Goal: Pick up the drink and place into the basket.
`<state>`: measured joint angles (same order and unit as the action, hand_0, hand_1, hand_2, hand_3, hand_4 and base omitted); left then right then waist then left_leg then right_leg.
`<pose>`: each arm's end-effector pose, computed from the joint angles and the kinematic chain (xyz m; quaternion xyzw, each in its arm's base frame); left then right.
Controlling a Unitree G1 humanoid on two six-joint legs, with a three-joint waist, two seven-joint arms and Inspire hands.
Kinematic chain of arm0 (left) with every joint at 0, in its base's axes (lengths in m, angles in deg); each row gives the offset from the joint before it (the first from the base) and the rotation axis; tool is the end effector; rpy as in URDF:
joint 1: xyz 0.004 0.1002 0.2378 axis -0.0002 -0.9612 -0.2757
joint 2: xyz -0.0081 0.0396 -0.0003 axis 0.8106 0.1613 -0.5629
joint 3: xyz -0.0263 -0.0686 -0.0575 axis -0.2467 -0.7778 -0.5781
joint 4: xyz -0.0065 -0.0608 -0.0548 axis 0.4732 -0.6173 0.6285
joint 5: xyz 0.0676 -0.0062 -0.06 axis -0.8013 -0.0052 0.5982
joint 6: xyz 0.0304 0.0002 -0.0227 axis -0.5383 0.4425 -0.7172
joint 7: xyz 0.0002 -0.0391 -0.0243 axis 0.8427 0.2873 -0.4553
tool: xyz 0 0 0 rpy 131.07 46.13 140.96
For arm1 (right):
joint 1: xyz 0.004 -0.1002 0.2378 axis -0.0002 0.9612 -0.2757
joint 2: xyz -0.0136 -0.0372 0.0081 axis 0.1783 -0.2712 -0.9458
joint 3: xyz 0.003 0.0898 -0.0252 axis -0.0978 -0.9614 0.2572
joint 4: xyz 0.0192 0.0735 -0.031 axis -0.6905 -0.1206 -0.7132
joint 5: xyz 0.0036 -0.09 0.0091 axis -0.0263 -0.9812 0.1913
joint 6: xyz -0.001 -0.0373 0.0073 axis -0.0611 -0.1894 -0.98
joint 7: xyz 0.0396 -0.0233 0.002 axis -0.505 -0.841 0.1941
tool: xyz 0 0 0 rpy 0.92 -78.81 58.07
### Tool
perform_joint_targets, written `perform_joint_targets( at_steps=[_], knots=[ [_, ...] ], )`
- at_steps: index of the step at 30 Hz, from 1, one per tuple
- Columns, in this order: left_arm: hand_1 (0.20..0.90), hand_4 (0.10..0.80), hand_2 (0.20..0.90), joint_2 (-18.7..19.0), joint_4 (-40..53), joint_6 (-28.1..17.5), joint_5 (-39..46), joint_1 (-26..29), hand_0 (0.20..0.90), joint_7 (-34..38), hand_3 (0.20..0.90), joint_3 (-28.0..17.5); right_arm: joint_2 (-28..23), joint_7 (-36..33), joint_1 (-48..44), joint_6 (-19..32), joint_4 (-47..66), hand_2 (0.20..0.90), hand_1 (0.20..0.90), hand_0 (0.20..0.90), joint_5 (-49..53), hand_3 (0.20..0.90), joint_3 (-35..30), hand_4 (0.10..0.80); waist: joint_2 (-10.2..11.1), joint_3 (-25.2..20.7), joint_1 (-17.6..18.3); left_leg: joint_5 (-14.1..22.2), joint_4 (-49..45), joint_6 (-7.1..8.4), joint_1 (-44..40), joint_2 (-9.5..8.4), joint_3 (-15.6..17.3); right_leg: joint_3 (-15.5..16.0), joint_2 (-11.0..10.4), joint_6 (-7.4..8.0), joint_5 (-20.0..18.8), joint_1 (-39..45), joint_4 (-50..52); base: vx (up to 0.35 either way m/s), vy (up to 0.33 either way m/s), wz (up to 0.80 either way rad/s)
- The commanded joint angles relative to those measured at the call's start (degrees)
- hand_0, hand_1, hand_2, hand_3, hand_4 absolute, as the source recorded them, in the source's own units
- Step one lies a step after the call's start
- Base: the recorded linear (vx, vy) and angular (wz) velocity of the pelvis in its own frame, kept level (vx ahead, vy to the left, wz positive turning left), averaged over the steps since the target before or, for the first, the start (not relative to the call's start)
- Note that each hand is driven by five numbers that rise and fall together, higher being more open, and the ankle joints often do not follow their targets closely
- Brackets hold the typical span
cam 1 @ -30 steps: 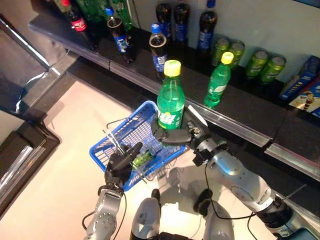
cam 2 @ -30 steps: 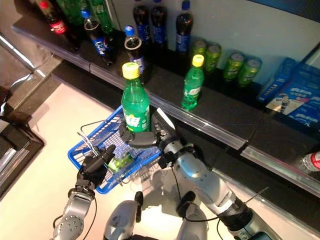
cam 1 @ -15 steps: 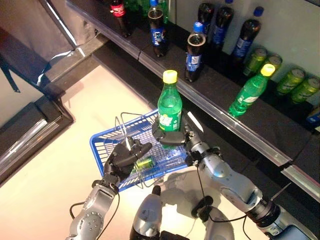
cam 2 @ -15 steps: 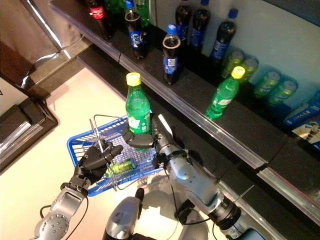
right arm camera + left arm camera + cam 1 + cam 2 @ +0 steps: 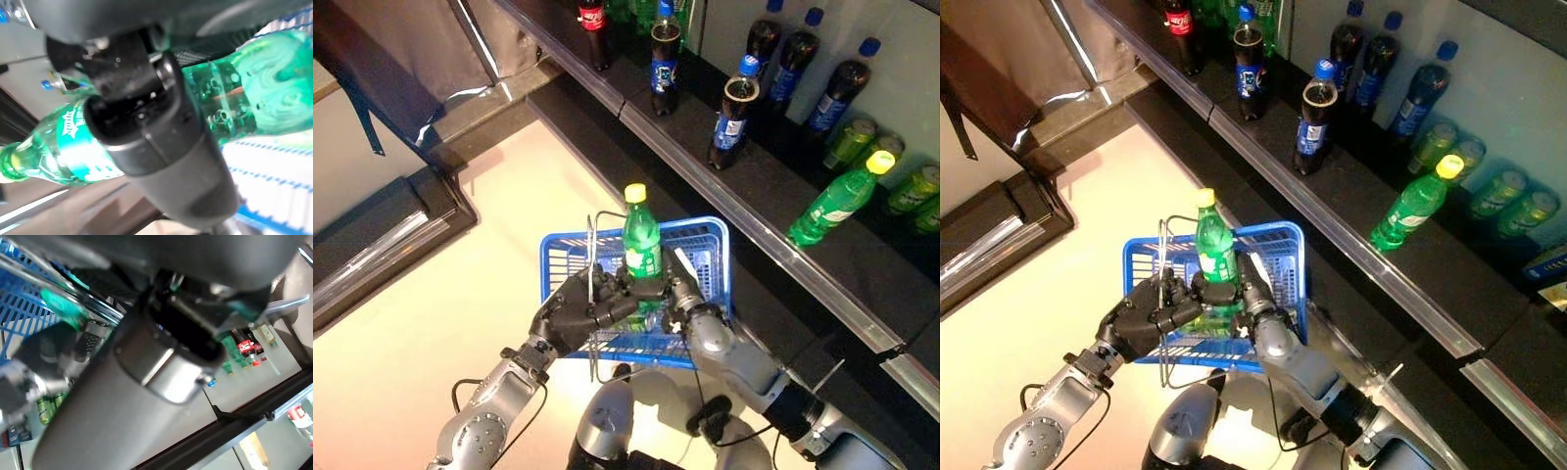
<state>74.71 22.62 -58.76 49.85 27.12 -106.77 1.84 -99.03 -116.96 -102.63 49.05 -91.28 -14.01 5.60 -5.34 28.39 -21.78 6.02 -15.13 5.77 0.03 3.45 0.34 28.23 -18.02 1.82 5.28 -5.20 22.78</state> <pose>0.1628 0.1926 0.0702 -0.3224 0.0656 -0.2538 0.9096 0.2215 -0.0799 0.0639 -0.0966 0.0849 0.0993 0.9867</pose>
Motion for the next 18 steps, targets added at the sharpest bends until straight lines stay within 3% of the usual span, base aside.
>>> perform_joint_targets(
  at_steps=[1,12,18],
  knots=[
    [0.300,0.100,0.300,-1.8,18.3,-6.9,5.5,3.8,0.300,-11.2,0.200,-0.8,8.3,-1.1,-2.9,6.9,-1.7,0.300,0.300,0.300,-4.7,0.200,1.8,0.100,2.0,-13.9,-1.0,-11.3,-8.6,0.47,9.4,-2.63,-2.1,1.4,3.6,2.11,-1.6,14.8,-13.8,0.027,0.002,0.07],
    [0.300,0.100,0.300,-2.4,18.4,-4.4,7.4,1.7,0.300,-15.0,0.200,-3.2,10.4,0.5,4.4,8.6,-16.8,0.300,0.300,0.300,-5.0,0.200,-0.8,0.100,1.4,-13.2,-2.6,-10.9,-8.4,0.47,11.1,-3.58,-3.1,2.6,3.8,2.72,-1.9,14.9,-14.0,-0.006,-0.002,0.07],
    [0.300,0.100,0.300,-2.4,18.1,-5.2,7.8,1.8,0.300,-16.5,0.200,-2.9,12.3,1.7,7.8,11.1,-23.4,0.300,0.300,0.300,1.8,0.200,-2.0,0.100,0.7,-11.7,-2.7,-10.0,-8.1,0.33,12.1,-3.90,-2.8,2.8,3.7,3.25,-2.3,14.4,-14.2,-0.052,-0.006,0.08]
  ],
)
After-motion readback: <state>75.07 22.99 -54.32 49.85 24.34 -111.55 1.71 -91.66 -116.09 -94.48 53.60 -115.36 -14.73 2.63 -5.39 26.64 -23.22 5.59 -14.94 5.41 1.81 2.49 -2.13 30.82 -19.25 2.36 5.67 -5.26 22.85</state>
